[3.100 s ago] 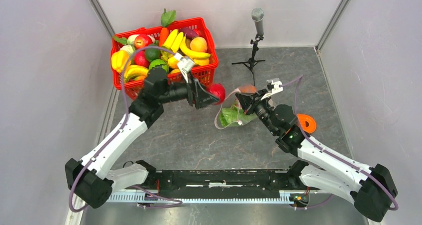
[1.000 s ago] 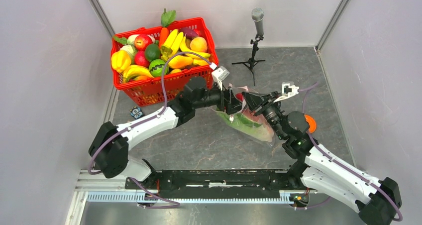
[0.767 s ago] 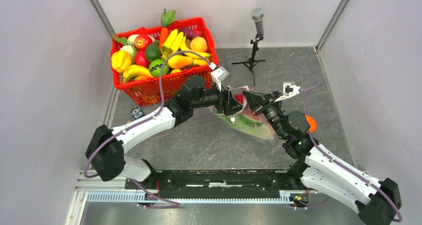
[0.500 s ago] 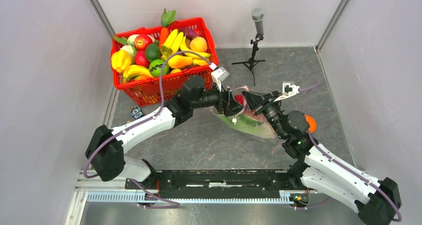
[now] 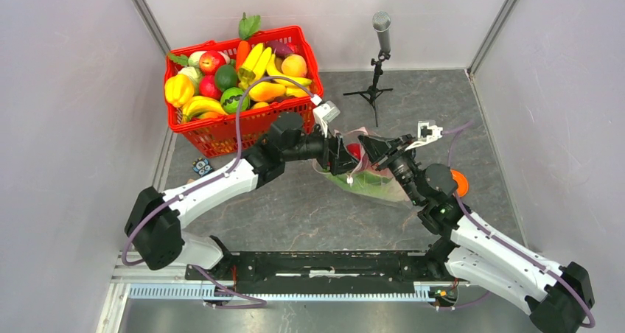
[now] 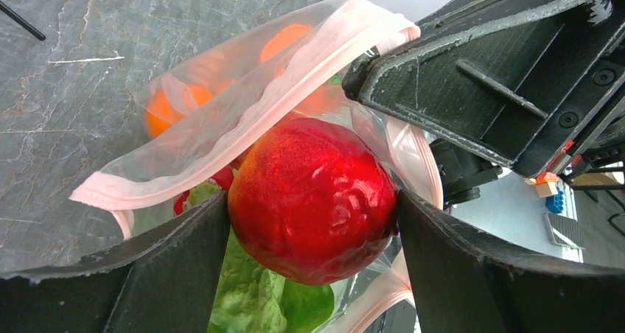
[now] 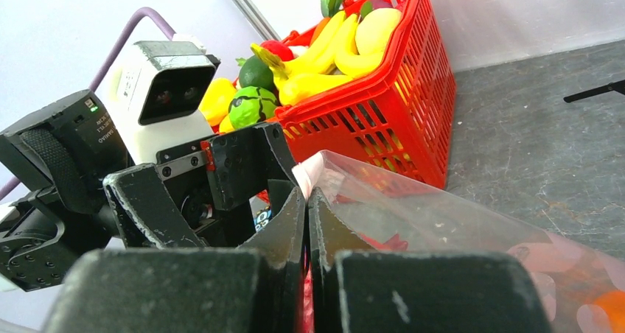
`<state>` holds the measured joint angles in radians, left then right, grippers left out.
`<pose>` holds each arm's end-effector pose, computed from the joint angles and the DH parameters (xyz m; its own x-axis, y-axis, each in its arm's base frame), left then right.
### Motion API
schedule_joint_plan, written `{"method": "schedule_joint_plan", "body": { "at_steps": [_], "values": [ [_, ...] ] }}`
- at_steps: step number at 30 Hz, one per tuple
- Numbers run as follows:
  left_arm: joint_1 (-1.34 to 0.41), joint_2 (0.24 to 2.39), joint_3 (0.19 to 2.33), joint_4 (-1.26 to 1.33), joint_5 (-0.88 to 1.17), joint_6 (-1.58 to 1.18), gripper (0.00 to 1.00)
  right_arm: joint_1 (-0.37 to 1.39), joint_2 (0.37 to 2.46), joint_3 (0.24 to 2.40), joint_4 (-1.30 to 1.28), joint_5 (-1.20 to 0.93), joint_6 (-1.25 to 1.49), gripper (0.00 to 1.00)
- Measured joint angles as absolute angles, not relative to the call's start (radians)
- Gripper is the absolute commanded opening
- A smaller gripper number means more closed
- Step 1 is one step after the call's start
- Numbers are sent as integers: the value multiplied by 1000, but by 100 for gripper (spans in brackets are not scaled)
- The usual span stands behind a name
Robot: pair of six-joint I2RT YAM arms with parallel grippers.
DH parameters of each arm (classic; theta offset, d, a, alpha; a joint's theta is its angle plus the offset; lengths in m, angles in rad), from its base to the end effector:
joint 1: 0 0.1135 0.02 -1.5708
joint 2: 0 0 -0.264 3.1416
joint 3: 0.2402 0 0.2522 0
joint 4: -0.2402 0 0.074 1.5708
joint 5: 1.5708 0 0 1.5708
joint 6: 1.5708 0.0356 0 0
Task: Place the food in the zip-top bag and seal the zipper
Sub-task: Place the fake vegetable in the zipper food storage bag.
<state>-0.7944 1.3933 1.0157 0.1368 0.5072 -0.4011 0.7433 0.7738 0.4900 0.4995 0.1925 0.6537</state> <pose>0.2156 -0.2442 0.3137 -0.5264 0.0489 -0.8488 0.8132 0.3205 -0.4858 0.1442 0.1233 0.3103 -0.1952 0.6314 -0.7505 -0.5139 0.5860 0.6265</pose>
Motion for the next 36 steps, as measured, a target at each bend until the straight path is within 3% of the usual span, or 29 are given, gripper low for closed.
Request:
{"method": "schedule_joint_plan", "body": {
  "at_steps": [6, 8, 14, 21, 23, 25, 32, 36],
  "values": [
    [-795, 1377, 1023, 91, 501, -381, 49, 743, 783, 490, 500, 187, 654, 4],
    [-797, 1374, 1025, 79, 500, -376, 43, 743, 785, 490, 500, 184, 654, 3],
    [-804, 1382, 1033, 114, 476, -382, 39, 740, 790, 490, 518, 166, 654, 3],
    [-853, 1433, 960, 364, 351, -428, 55, 731, 809, 490, 568, 144, 670, 1],
    [-868, 1460, 952, 415, 311, -433, 66, 729, 810, 490, 569, 142, 675, 1],
    [-877, 1481, 950, 440, 269, -433, 70, 727, 811, 490, 572, 141, 680, 1],
    [-889, 1480, 952, 412, 183, -393, 94, 727, 802, 488, 559, 144, 680, 3],
    [-894, 1427, 957, 312, 163, -350, 100, 731, 787, 484, 534, 171, 680, 4]
  ]
}}
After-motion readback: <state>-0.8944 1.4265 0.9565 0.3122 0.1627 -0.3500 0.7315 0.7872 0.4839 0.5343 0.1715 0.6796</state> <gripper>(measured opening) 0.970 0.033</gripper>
